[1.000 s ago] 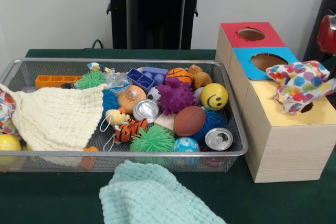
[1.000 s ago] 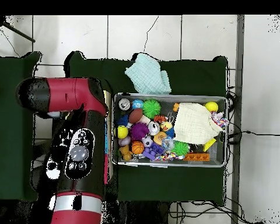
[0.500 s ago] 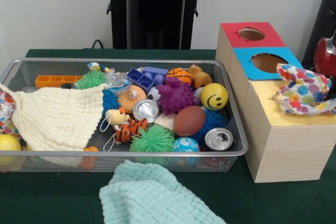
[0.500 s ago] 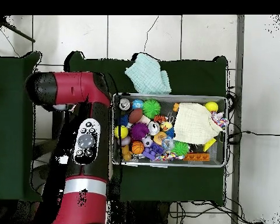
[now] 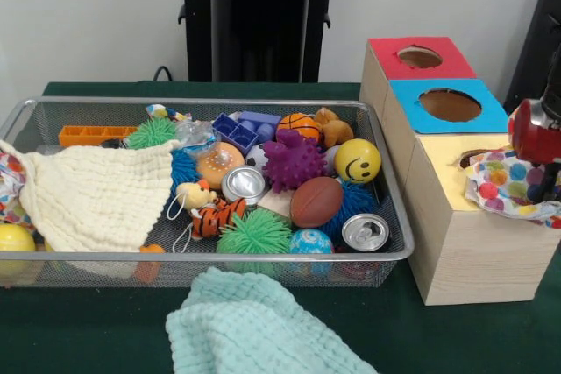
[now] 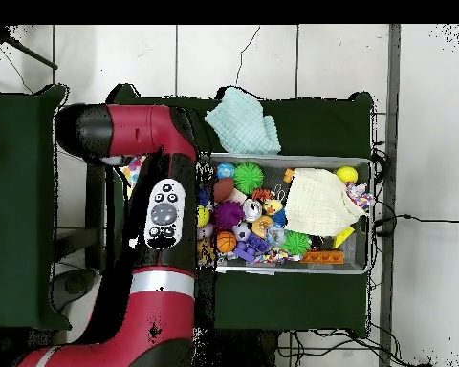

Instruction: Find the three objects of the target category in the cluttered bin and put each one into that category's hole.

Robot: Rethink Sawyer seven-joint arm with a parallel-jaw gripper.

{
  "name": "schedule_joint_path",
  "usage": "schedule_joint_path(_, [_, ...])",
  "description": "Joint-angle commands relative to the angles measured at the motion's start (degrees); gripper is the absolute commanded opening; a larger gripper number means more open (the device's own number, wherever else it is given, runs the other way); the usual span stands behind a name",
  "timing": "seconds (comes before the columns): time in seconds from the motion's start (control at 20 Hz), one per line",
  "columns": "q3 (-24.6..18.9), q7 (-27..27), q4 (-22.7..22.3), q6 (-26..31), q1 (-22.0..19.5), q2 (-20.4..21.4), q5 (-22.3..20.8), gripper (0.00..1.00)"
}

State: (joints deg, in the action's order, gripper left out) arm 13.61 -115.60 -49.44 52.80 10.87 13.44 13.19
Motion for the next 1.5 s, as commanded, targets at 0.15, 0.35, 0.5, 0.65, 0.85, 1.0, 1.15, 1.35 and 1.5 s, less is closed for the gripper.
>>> schedule_joint_path(0.15, [-6.1,4.7,-6.9,1.0,-4.9,3.9,-2.8,0.0])
schedule_joint_path(0.35, [-6.1,4.8,-15.5,0.7,-5.1,10.2,-2.5,0.0])
schedule_joint_path(0.5, [-5.5,3.8,-20.0,3.0,-4.6,14.6,-2.0,0.0])
schedule_joint_path(0.65, [-5.7,2.3,-23.8,4.5,-4.4,17.9,-1.0,0.0])
schedule_joint_path(0.85, [-5.1,-0.3,-27.5,4.7,-2.9,21.2,-1.0,0.0])
schedule_joint_path(1.0, [-5.3,-2.6,-29.4,2.6,-1.9,21.5,-1.0,0.0])
schedule_joint_path(1.15, [-5.8,-4.9,-30.7,-1.7,-1.0,20.2,-0.9,0.0])
schedule_joint_path(1.35, [-5.4,-7.2,-30.3,-4.5,0.4,18.7,-1.4,0.0])
schedule_joint_path(1.5, [-5.9,-7.2,-29.8,-5.4,0.5,17.6,-1.0,0.0])
